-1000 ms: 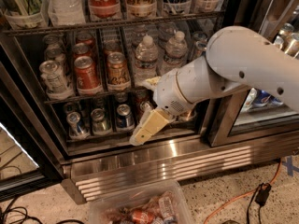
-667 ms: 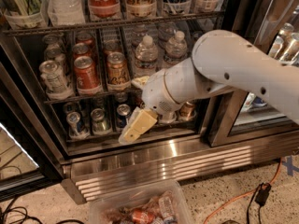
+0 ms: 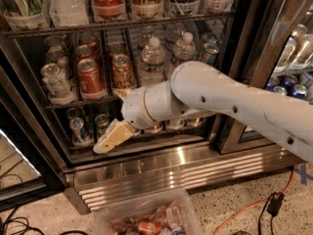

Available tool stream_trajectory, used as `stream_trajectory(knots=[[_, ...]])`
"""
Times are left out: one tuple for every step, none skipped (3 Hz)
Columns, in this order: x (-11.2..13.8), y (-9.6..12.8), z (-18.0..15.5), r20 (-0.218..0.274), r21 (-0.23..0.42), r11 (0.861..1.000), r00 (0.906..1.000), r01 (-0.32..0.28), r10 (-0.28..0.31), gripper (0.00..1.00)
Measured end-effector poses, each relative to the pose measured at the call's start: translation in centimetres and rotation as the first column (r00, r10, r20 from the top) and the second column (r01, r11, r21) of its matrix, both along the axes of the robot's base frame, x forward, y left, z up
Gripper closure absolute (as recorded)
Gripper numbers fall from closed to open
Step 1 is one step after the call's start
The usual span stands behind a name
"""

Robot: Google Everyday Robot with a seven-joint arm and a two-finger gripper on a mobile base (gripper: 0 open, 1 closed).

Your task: Pick coke can from middle shelf of fridge

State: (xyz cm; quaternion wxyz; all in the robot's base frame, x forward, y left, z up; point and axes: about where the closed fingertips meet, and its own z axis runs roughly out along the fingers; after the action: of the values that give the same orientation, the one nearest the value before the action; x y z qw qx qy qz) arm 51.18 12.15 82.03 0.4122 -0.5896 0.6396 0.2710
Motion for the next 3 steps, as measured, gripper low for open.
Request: stream_trajectory(knots=[[0.6, 2.6, -1.7, -0.016, 0.132, 0.99, 0.9991, 0.041, -0.039, 0.0], [1.4, 4.8, -1.6, 0.025, 0.219, 0.973, 0.9965, 0.073, -0.08, 0.0], [2.1, 5.9, -0.9, 0.069, 0.261, 0.959, 0.9887, 0.111, -0.133, 0.0]])
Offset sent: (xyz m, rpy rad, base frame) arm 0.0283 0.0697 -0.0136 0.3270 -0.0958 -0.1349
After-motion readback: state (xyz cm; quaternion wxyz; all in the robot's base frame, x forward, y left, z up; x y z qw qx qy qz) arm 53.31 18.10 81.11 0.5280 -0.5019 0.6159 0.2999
